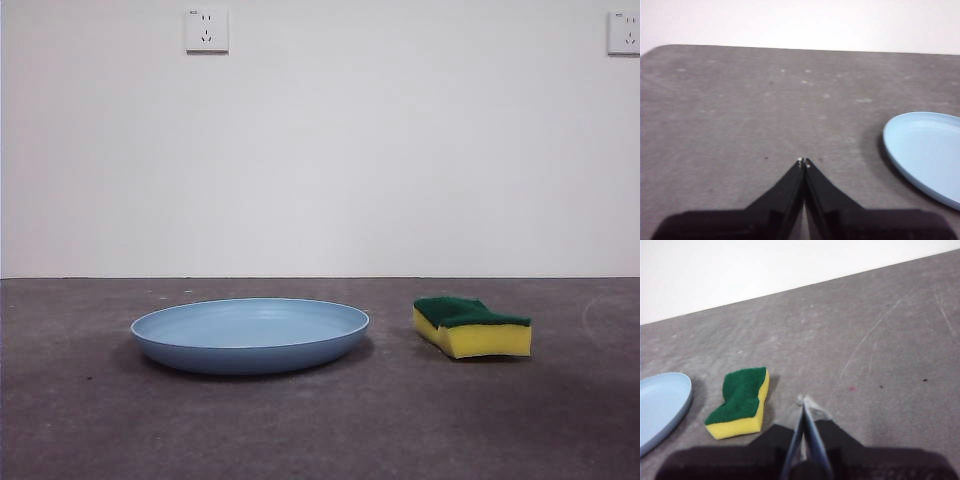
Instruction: Pick up the plate,pick up the cloth,clean the plate with the cloth
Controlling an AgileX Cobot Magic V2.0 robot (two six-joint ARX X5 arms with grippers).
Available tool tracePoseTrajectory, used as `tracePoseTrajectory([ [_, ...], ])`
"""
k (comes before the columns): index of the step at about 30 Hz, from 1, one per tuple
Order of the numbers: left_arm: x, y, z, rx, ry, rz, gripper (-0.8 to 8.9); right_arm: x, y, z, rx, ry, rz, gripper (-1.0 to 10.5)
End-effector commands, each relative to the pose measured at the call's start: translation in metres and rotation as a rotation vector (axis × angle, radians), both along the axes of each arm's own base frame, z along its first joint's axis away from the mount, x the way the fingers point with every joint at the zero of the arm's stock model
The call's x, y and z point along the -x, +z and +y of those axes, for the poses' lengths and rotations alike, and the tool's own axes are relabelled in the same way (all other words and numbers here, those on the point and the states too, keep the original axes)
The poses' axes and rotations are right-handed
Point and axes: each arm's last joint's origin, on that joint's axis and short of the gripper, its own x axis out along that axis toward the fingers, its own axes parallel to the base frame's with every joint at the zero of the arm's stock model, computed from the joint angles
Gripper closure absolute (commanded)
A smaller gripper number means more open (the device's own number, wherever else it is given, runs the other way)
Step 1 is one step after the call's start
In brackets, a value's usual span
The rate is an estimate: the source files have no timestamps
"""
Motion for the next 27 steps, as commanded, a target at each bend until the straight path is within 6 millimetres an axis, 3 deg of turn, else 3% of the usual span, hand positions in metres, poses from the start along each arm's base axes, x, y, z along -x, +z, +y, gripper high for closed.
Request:
tracePoseTrajectory([
  [1,0.0,-0.003,-0.001,0.042,-0.022,0.005,8.19,0.0,-0.002,0.0,-0.033,-0.001,0.015,9.5],
  [13,0.0,0.026,-0.002,0.243,-0.029,0.062,8.19,-0.005,0.051,0.001,-0.061,-0.012,0.143,9.6],
  [21,-0.017,0.06,-0.004,0.281,-0.109,0.174,8.19,-0.036,0.096,0.008,-0.066,0.124,0.258,9.6],
  [27,-0.042,0.088,-0.007,0.269,-0.224,0.324,8.18,-0.066,0.108,0.015,-0.059,0.27,0.373,9.5],
])
